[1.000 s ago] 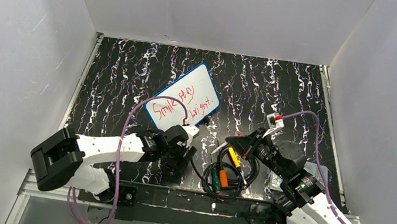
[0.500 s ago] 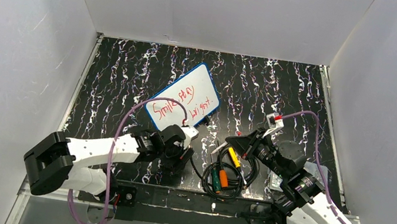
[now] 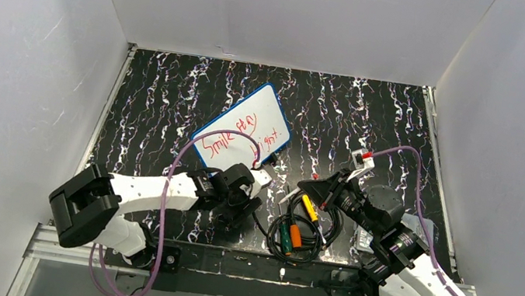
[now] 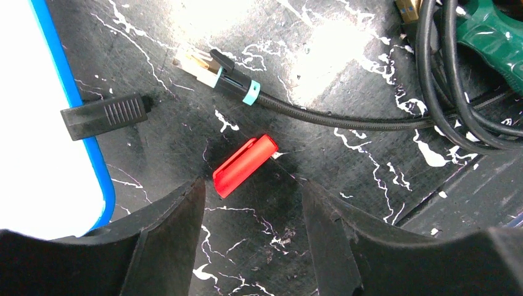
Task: Write a sentence on the whiteboard
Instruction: Close the whiteboard marker at the center of the board.
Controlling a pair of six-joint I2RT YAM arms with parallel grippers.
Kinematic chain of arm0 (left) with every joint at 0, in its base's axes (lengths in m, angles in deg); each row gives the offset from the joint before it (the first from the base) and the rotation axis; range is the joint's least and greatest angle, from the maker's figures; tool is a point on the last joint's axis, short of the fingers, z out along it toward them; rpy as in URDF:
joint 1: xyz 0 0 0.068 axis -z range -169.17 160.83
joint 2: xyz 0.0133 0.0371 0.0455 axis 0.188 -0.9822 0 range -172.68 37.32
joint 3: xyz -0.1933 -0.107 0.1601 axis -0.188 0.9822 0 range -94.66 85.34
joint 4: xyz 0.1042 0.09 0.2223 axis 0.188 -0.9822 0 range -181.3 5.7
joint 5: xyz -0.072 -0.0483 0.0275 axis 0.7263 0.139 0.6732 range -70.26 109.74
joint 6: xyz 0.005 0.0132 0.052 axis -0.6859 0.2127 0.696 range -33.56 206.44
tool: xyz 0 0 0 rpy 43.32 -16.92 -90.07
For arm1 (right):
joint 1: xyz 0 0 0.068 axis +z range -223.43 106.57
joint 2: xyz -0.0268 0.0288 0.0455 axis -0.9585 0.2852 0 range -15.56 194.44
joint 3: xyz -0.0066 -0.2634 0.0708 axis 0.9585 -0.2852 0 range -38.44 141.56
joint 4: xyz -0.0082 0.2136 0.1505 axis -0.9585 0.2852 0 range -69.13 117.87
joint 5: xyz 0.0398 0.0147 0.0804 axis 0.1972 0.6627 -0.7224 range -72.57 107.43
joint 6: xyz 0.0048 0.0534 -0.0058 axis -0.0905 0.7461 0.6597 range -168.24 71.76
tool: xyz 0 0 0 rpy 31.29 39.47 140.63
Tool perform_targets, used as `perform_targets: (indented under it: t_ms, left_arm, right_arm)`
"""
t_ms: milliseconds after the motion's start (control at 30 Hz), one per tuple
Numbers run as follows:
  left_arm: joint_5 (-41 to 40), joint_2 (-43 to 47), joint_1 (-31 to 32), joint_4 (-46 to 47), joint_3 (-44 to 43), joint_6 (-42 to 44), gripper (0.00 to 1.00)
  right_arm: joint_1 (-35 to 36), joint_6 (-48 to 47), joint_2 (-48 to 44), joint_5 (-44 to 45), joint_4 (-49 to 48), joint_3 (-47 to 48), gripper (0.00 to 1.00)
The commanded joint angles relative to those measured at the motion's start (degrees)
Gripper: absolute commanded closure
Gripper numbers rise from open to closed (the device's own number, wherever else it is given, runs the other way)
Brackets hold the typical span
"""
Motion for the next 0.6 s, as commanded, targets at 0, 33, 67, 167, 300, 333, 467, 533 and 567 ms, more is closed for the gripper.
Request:
perform_targets:
  t_ms: [0, 33, 67, 167, 300, 333, 467, 533, 567]
  left_arm:
    - [-0.1, -0.3, 0.0, 1.5, -1.3, 1.9, 0.43]
    - [-0.4, -0.5, 0.0, 1.6, -1.4, 2.1, 0.44]
    - [-0.7, -0.6, 0.0, 1.8, -1.4, 2.2, 0.44]
    - [-0.8, -1.0, 0.0, 2.3, -1.4, 2.7, 0.44]
    - [0.1, -2.1, 0.0, 3.1, -1.1, 2.9, 0.45]
    - [0.1, -2.2, 0.0, 3.1, -1.0, 2.8, 0.45]
    - [0.8, -1.4, 0.0, 2.9, -0.4, 1.3, 0.49]
    - [1.7, -0.7, 0.0, 2.9, 0.4, 0.4, 0.51]
    - [2.7, -0.4, 0.1, 2.9, 0.9, 0.0, 0.51]
  right_arm:
    - [-0.2, -0.6, 0.0, -0.6, -2.9, 0.7, 0.99]
    - [-0.2, -0.6, 0.0, -0.6, -3.0, 0.7, 0.99]
    - [-0.2, -0.6, 0.0, -0.7, -3.0, 0.7, 0.99]
    - [-0.2, -0.5, 0.0, -0.8, -3.0, 0.5, 0.99]
    - [-0.2, -0.4, -0.2, -0.8, -3.1, 0.4, 0.99]
    - [-0.2, -0.3, -0.2, -0.8, -3.1, 0.4, 0.99]
    - [-0.2, -0.2, -0.3, -0.8, -3.0, 0.4, 0.99]
    - [-0.2, -0.2, -0.4, -0.8, -3.0, 0.2, 0.99]
    - [-0.2, -0.1, -0.4, -0.7, -3.0, 0.1, 0.99]
